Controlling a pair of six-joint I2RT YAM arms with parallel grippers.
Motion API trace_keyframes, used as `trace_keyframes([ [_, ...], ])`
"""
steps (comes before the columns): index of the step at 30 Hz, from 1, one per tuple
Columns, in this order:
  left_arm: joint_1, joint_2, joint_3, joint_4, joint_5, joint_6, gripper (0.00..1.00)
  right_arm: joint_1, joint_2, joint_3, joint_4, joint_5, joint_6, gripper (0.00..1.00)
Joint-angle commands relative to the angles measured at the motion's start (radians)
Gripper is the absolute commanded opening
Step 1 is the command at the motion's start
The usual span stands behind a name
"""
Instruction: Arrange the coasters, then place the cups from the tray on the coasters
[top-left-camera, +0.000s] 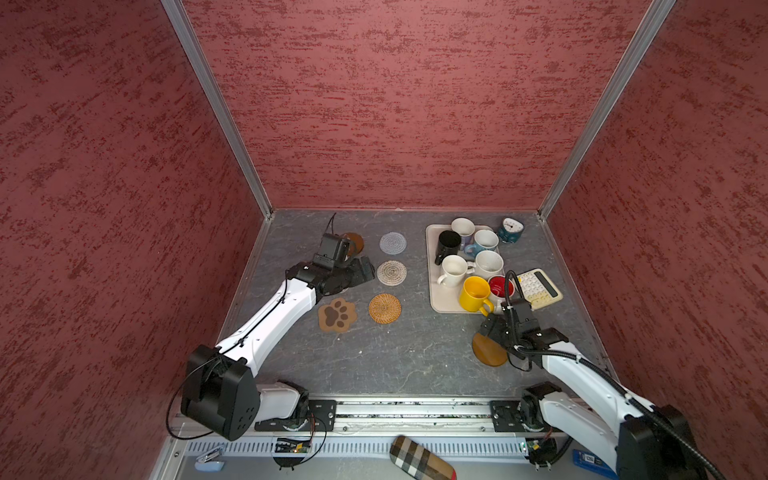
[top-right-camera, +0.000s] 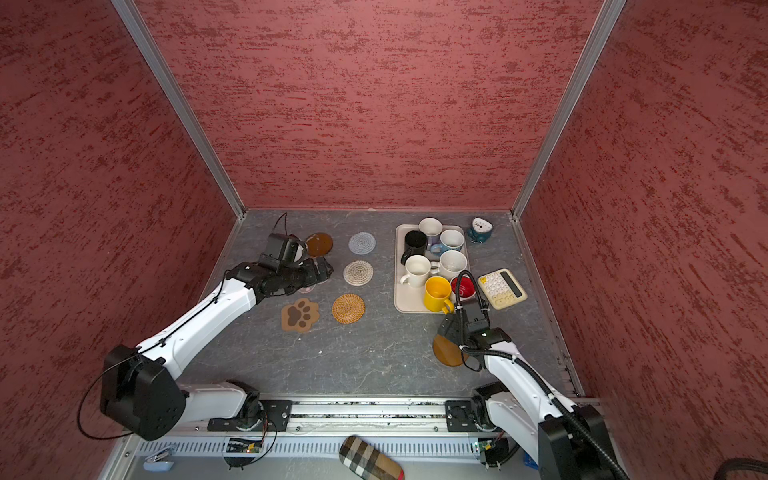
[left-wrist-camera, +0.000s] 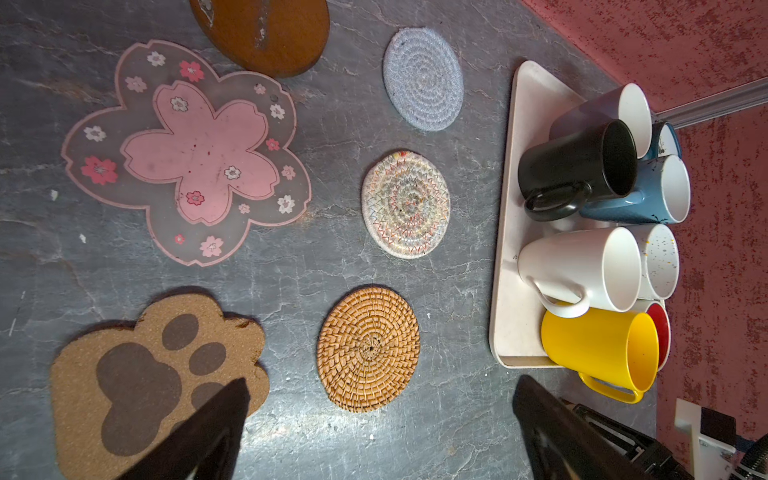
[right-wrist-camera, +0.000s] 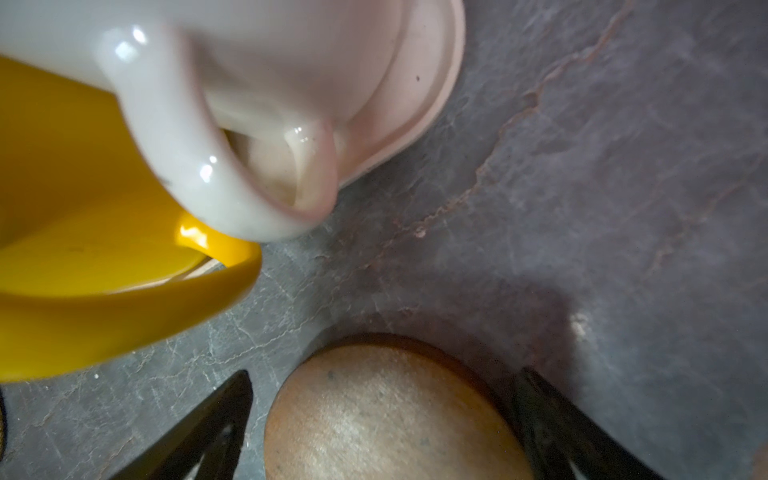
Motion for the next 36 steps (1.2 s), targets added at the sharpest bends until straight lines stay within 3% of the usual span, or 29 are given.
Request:
trace_keyframes([
  [1,0.007,-0.026,-0.013,0.023,0.007,0.011,1.0,-0.006,0.011,-0.021,0.038,-0.018,0.018,0.98],
  [8,0.012,-0.044,-0.019,0.017,0.007,0.008,1.0,-0.002,0.016,-0.038,0.042,-0.085,0.025,0.97],
  [26,0.021,-0.029,-0.043,0.056,0.032,0.008,1.0,0.002,0.02,0.062,-0.203,0.101,0.122,0.99],
  [36,0.042,-0.034,-0.059,0.078,0.056,0.012,1.0,0.08,0.053,0.074,-0.202,0.011,0.16,0.99],
])
